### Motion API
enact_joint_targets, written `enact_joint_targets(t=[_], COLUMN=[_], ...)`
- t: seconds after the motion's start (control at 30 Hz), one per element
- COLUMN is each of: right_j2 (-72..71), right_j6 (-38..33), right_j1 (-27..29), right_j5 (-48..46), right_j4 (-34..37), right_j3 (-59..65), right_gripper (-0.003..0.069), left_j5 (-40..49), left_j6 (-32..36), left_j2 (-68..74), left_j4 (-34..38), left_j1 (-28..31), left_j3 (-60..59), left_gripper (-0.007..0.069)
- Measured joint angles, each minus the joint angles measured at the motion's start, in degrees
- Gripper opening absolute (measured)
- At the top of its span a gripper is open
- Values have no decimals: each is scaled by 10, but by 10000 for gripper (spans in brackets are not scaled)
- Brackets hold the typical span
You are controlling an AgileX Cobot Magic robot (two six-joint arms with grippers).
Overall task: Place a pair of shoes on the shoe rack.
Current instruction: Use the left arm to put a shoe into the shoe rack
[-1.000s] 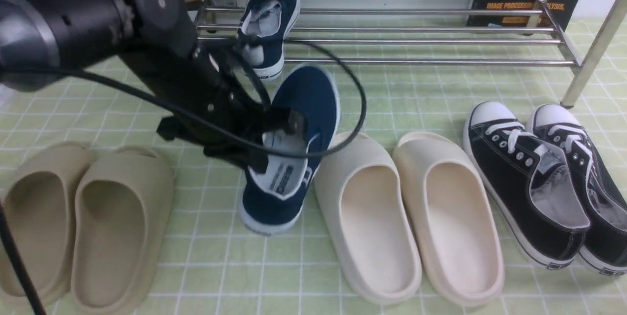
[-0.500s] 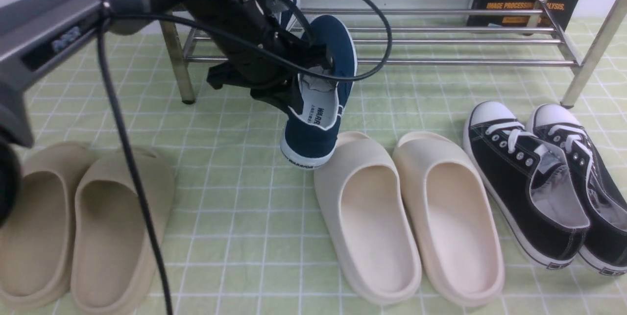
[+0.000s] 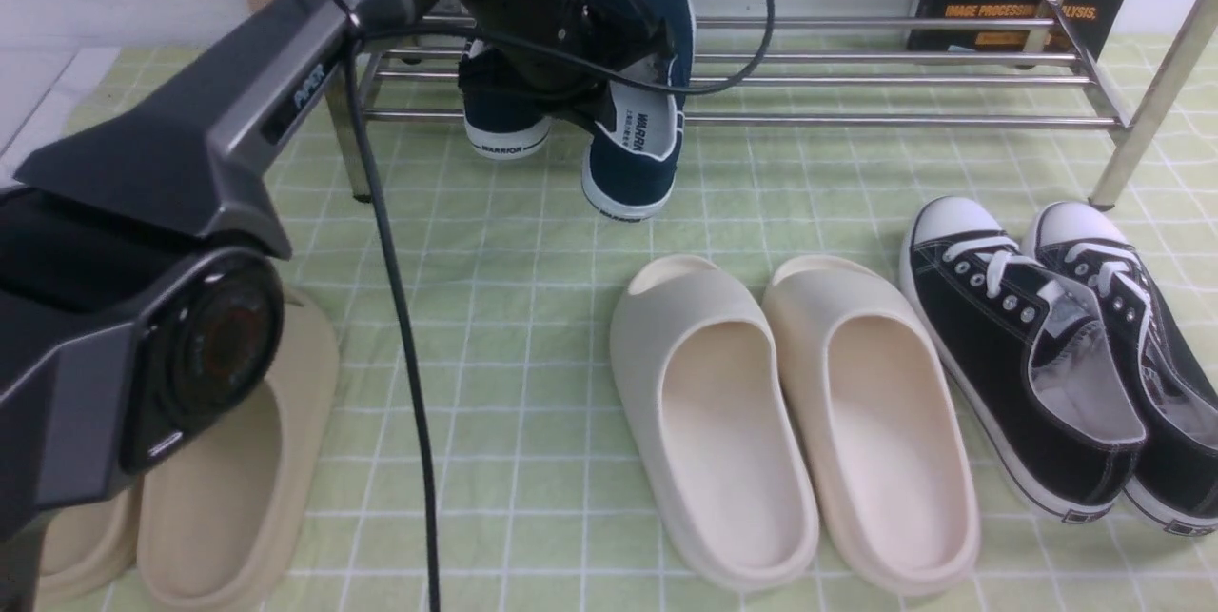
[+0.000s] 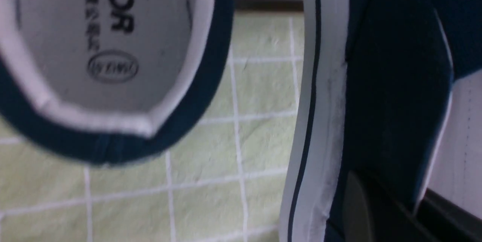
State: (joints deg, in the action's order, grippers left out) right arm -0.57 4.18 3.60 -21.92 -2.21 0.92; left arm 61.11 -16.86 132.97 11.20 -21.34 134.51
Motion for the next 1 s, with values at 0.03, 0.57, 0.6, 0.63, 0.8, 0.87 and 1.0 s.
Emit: enact_joint_targets(t=[0.03, 0.57, 0.6, 0.63, 0.8, 0.87, 1.0], right_j2=[0, 0, 0, 0, 0, 0, 0], right_j6=[0, 0, 0, 0, 0, 0, 0], right_j1=[0, 0, 0, 0, 0, 0, 0], right_j5=[0, 0, 0, 0, 0, 0, 0], right_j4=[0, 0, 0, 0, 0, 0, 0], right_j3=[0, 0, 0, 0, 0, 0, 0], right_gripper=[239, 239, 239, 239, 239, 239, 239], left_j5=[0, -45, -47, -49, -61, -66, -76], left_j6=[-1, -27, -27, -27, -28, -28, -28], left_j2=[15, 36, 36, 36, 36, 36, 36], left_j4=[-1, -44, -45, -45, -48, -48, -49], left_j1=[0, 0, 0, 0, 0, 0, 0], left_j3=[17, 35, 35, 35, 35, 35, 35], left_gripper=[0, 0, 0, 0, 0, 0, 14])
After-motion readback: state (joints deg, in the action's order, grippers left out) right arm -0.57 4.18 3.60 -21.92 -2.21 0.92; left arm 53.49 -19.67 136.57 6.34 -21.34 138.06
